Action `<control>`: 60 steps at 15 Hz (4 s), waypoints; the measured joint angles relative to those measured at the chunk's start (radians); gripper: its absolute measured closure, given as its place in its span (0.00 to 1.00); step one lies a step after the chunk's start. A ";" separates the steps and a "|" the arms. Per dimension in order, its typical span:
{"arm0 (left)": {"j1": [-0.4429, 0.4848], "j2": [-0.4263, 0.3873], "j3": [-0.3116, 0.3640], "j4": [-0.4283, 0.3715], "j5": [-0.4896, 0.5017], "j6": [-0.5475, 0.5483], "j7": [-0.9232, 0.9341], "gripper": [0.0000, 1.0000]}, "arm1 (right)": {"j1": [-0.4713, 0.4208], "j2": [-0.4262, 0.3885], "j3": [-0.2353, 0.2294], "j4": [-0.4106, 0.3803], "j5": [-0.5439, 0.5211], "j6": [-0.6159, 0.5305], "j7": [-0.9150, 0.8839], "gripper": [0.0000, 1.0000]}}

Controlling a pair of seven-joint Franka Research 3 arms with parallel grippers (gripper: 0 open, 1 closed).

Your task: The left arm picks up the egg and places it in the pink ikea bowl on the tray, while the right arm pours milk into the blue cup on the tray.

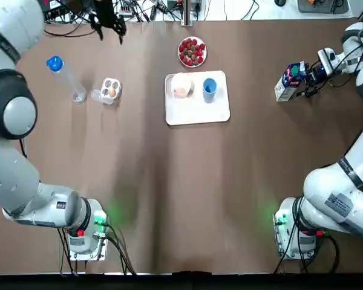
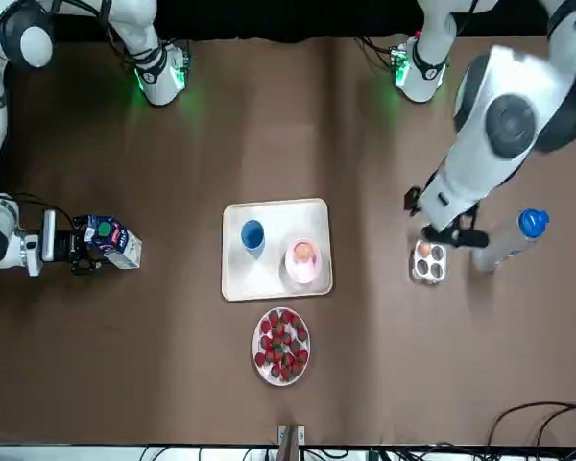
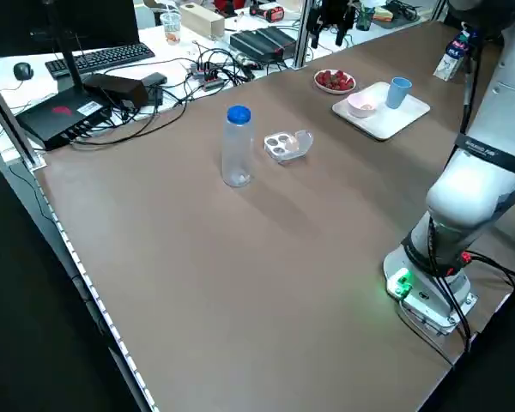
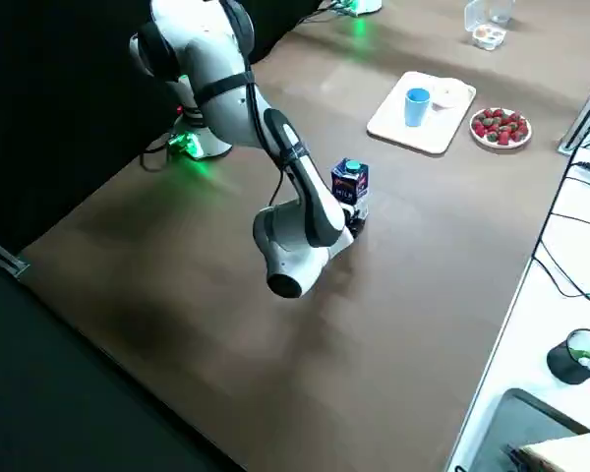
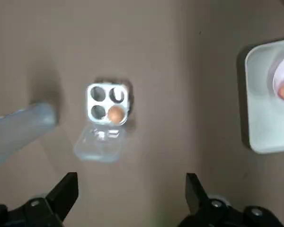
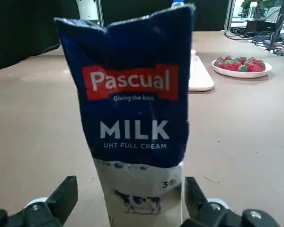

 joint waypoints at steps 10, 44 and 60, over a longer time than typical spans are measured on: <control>0.075 -0.133 0.001 0.052 -0.001 -0.145 0.052 0.00 | 0.023 0.005 0.002 -0.026 0.001 -0.001 0.000 0.02; -0.009 -0.202 0.261 0.054 -0.103 -0.227 0.125 0.00 | 0.712 -0.507 -0.181 -0.106 -0.209 0.098 1.080 0.42; -0.009 -0.202 0.261 0.054 -0.103 -0.227 0.136 0.00 | 1.021 -0.528 -0.182 -0.125 -0.433 0.165 1.463 0.46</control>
